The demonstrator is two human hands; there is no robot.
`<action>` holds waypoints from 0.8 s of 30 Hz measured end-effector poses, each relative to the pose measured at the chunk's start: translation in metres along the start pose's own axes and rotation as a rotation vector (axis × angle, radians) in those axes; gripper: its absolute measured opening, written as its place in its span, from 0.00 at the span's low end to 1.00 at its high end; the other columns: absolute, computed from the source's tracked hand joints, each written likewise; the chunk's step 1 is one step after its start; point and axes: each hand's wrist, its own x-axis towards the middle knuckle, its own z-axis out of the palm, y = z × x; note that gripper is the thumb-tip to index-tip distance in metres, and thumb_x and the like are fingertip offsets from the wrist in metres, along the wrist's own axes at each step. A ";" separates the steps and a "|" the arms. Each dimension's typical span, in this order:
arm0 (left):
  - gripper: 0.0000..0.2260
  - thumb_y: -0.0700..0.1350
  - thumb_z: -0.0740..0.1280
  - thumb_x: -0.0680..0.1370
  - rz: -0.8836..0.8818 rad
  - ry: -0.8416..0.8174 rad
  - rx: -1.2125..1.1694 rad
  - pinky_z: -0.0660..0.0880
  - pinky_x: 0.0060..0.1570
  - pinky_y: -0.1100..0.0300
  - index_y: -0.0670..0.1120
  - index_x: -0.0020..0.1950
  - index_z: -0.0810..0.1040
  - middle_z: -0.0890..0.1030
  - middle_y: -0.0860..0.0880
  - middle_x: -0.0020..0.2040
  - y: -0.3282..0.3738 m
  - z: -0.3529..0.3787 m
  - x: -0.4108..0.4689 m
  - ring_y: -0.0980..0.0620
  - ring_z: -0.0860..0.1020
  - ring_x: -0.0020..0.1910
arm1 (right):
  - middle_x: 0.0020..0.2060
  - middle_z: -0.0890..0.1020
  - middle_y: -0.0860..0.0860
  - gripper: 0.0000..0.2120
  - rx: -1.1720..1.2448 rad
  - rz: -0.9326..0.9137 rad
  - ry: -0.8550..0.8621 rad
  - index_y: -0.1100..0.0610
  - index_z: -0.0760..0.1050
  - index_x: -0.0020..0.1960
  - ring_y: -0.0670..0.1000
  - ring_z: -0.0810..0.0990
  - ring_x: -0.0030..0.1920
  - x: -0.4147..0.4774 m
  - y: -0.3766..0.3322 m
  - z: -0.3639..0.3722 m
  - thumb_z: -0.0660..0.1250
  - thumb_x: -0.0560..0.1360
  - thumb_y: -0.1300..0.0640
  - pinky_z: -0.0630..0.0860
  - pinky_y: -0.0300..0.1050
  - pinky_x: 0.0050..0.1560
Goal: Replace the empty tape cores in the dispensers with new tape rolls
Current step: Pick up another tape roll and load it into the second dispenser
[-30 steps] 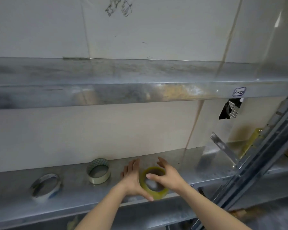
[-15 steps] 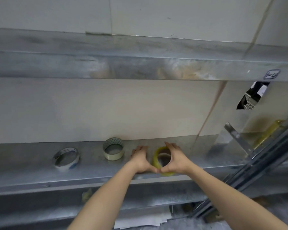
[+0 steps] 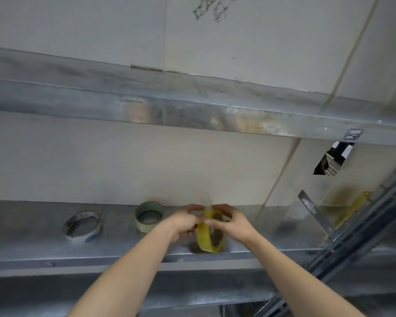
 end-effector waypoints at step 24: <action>0.38 0.43 0.75 0.70 0.288 0.053 0.405 0.77 0.48 0.59 0.48 0.75 0.59 0.74 0.53 0.38 -0.013 0.003 -0.064 0.53 0.76 0.42 | 0.41 0.81 0.55 0.03 0.416 0.073 0.232 0.61 0.78 0.45 0.52 0.81 0.43 -0.020 -0.048 0.028 0.66 0.75 0.61 0.80 0.58 0.49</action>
